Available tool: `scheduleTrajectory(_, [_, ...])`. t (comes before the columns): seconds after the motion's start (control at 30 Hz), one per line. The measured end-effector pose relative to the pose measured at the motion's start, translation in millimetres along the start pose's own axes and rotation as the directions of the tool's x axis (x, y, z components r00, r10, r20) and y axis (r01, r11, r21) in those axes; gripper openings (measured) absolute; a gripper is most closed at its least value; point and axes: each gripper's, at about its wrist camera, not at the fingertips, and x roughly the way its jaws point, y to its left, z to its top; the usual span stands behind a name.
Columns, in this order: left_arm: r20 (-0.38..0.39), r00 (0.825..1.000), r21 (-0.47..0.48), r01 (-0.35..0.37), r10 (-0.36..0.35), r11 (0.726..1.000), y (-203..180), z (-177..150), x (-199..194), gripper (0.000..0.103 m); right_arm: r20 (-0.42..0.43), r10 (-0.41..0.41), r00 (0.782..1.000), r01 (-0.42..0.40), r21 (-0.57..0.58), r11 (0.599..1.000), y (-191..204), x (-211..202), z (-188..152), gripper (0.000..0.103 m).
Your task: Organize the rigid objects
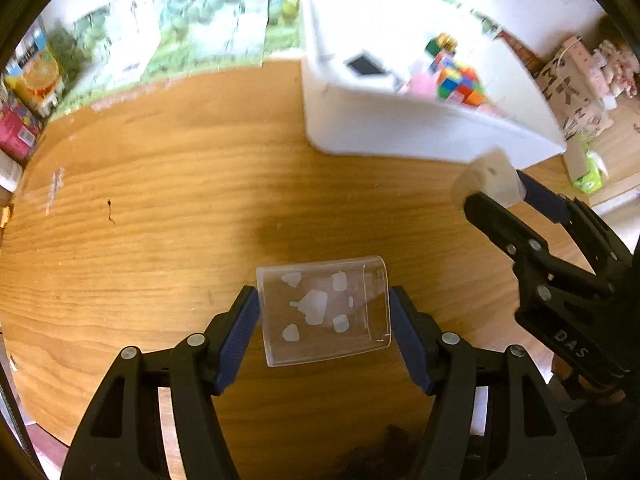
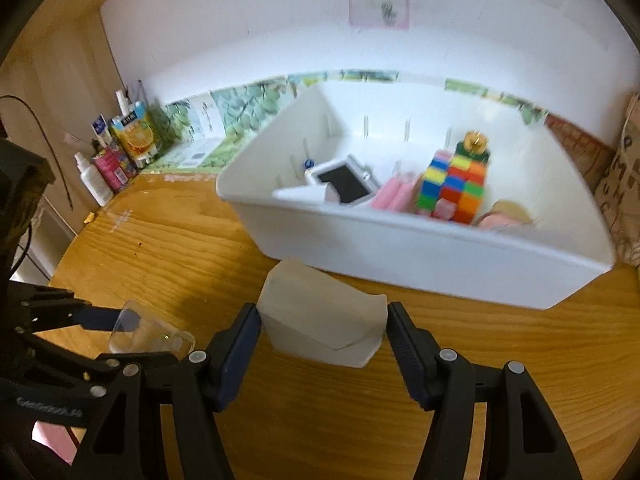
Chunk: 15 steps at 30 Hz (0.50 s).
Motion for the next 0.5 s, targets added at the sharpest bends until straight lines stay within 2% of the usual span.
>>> scheduleTrajectory(0.17, [0.091,0.996,0.021,-0.026,0.024,0.999,-22,9,-22,0.069,0.056,-0.012,0.998,0.014,-0.028,1.000,-19,-34,10,0.065])
scheduleTrajectory(0.33, [0.180,0.983,0.031,-0.052,0.046,0.998,-48,37,-31,0.069,0.133,-0.032,0.991,0.040,-0.057,0.998,-43,-64,27,0.064])
scheduleTrajectory(0.37, [0.194,0.980,0.033,-0.058,0.050,0.998,-53,42,-32,0.069,0.153,-0.033,0.988,0.043,-0.063,0.997,-47,-69,30,0.063])
scheduleTrajectory(0.43, [0.229,0.972,0.031,-0.061,0.052,0.998,-60,53,-37,0.069,0.167,-0.032,0.985,0.045,-0.079,0.996,-55,-74,38,0.054])
scheduleTrajectory(0.5, [0.256,0.965,0.026,-0.066,0.057,0.997,-65,59,-42,0.069,0.170,-0.033,0.985,0.049,-0.092,0.995,-61,-77,42,0.053])
